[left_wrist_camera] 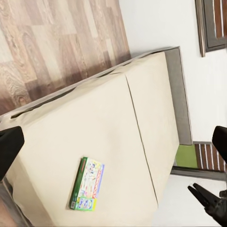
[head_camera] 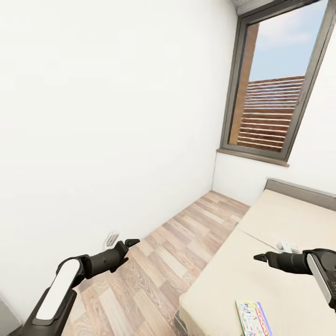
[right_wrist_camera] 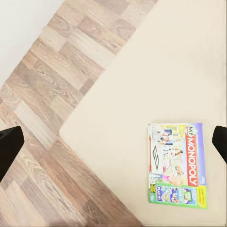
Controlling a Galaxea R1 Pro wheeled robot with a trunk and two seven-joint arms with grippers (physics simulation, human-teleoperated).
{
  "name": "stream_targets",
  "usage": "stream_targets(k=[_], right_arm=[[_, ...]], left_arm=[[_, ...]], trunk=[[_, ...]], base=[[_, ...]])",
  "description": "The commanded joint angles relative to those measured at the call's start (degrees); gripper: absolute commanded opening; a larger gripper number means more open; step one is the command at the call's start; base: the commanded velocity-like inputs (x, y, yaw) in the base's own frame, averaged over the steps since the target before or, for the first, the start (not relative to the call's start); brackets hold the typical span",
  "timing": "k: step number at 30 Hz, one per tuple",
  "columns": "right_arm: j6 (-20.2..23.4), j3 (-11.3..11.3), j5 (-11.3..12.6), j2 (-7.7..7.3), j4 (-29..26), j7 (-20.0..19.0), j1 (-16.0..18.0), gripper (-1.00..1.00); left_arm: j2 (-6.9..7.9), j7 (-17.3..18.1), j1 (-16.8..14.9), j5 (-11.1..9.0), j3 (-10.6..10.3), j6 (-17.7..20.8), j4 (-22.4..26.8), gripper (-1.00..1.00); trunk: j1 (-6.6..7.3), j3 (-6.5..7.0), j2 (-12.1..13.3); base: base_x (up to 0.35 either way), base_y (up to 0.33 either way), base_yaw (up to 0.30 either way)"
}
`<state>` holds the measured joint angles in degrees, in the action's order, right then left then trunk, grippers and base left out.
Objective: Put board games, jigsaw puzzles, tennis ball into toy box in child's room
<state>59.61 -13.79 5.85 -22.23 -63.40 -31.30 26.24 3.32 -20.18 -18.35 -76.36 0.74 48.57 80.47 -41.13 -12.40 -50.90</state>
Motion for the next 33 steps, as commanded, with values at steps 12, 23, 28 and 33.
stream_targets(k=[12, 23, 28, 33], right_arm=[[0.4, 0.0, 0.4, 0.26, 7.6, 1.4, 3.5, 1.00], [0.4, 0.1, 0.3, 0.23, 11.1, 1.6, 4.3, 1.00], [0.3, 0.3, 0.3, 0.27, 11.9, 1.7, 4.4, 1.00], [0.2, 0.4, 0.3, 0.31, 12.2, 1.7, 4.4, 1.00]], left_arm=[[0.46, -0.6, 0.0, -1.4, 0.4, 0.3, -0.2, 1.00], [0.53, -0.6, 0.0, -1.6, 0.5, 0.3, -0.3, 1.00], [0.54, -0.6, 0.0, -1.7, 0.5, 0.3, -0.3, 1.00], [0.54, -0.6, 0.0, -1.5, 0.5, 0.3, -0.3, 1.00]], trunk=[[-2.65, -2.25, -4.9], [-5.07, -4.22, -9.3], [-6.17, -5.12, -11.3], [-7.26, -6.02, -13.3]], base=[[0.000, 0.000, -0.275], [0.000, 0.000, -0.280], [0.000, 0.000, -0.277], [0.000, 0.000, -0.180]])
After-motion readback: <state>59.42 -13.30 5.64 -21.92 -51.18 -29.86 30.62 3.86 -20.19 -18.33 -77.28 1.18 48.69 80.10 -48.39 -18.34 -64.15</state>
